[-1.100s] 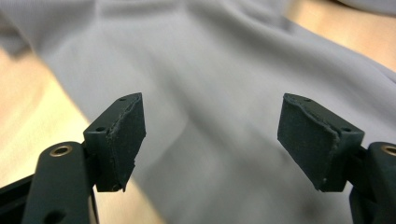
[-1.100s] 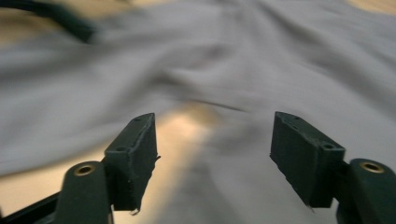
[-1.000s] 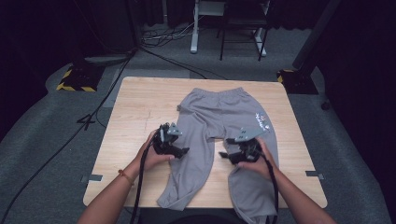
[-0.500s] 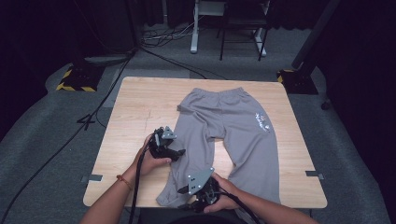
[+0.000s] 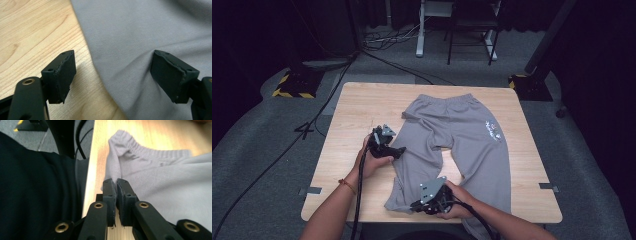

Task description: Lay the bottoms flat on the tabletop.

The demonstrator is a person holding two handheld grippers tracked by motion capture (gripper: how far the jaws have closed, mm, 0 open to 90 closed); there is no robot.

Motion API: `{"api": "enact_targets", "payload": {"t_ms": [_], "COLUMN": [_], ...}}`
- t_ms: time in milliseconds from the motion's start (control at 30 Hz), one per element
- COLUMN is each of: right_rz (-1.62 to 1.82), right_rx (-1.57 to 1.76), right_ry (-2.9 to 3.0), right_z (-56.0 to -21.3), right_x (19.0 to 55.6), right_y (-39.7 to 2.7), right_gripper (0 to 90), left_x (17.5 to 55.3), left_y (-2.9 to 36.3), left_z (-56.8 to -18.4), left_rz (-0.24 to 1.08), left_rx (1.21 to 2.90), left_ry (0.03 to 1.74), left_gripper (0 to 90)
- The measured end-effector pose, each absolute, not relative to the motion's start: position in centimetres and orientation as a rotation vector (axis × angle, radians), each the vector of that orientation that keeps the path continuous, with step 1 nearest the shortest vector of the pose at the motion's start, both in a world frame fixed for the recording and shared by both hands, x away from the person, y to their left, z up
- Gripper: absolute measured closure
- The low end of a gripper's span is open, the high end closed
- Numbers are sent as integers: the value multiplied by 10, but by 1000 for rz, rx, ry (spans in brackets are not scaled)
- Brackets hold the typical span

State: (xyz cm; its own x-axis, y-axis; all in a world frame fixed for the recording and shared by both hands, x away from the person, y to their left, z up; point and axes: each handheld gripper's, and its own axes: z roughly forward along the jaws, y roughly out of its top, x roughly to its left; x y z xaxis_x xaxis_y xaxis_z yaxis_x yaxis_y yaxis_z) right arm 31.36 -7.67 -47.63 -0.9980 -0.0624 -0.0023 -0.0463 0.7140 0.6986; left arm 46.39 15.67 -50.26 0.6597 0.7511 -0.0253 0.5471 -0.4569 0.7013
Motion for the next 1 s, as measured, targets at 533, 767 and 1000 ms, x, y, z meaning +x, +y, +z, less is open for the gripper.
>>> {"api": "enact_targets", "payload": {"t_ms": [533,767,1000], "right_rz": [-1348,-1357,-1328], "right_rx": [-67,-290,-365], "right_ry": [-2909,-2962,-3053], "right_z": [-436,-449,-459], "right_x": [313,339,385], "right_y": [-168,-144,-94], "right_gripper": [709,606,533], "left_x": [452,389,362], "left_y": [161,168,169], "left_z": [-489,-475,-486], "left_rz": [369,307,125], "left_rx": [2242,2272,2270], "left_ry": [996,813,744], "left_gripper": [243,256,385]}}
